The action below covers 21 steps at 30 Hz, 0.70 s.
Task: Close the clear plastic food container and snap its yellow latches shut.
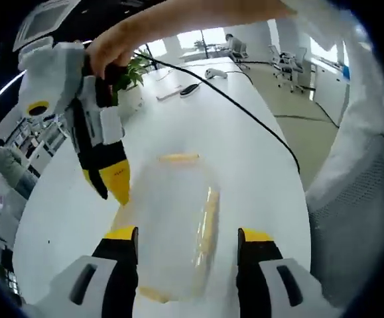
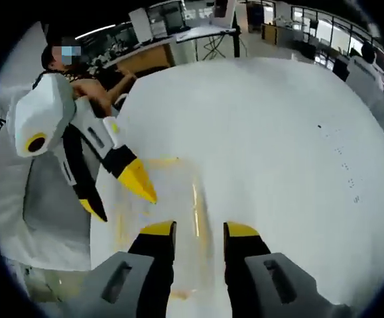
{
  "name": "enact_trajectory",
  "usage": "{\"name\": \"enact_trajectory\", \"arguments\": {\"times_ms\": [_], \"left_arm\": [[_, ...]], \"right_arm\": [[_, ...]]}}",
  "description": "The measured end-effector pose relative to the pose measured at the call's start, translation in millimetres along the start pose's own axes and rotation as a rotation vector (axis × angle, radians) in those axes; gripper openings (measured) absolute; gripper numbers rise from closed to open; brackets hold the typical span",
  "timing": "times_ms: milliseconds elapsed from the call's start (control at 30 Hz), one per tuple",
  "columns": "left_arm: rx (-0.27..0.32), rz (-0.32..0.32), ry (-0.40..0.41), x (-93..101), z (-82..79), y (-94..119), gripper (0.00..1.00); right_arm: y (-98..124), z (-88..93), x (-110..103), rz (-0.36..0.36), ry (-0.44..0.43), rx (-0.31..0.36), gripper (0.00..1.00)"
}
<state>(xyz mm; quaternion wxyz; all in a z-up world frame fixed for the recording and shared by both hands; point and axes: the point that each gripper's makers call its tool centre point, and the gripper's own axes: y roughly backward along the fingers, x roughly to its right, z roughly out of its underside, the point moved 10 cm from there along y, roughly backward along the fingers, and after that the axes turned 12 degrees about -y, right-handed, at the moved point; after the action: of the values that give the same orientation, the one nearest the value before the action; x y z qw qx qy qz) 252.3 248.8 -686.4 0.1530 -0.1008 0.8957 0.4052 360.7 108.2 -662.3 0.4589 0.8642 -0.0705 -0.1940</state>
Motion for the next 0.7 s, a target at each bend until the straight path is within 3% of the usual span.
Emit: {"name": "enact_trajectory", "arguments": {"times_ms": [200, 333, 433, 567, 700], "left_arm": [[-0.039, -0.069, 0.007, -26.2, 11.1, 18.7, 0.62], [-0.061, -0.058, 0.066, -38.4, 15.9, 25.3, 0.73], [-0.075, -0.062, 0.038, -44.7, 15.5, 26.6, 0.73], [-0.114, -0.022, 0.019, -49.6, 14.9, 23.6, 0.75], [-0.158, 0.061, -0.007, -49.4, 14.7, 18.3, 0.81]], "right_arm": [[11.2, 15.3, -14.3, 0.032, 0.059, -0.016, 0.43], [17.2, 29.1, -25.9, 0.062, 0.092, -0.037, 0.54], [22.7, 34.8, -26.0, 0.089, 0.108, -0.04, 0.56], [25.1, 43.8, -30.2, 0.108, 0.116, -0.071, 0.59], [23.0, 53.2, -33.1, 0.085, 0.092, -0.095, 0.72]]}}
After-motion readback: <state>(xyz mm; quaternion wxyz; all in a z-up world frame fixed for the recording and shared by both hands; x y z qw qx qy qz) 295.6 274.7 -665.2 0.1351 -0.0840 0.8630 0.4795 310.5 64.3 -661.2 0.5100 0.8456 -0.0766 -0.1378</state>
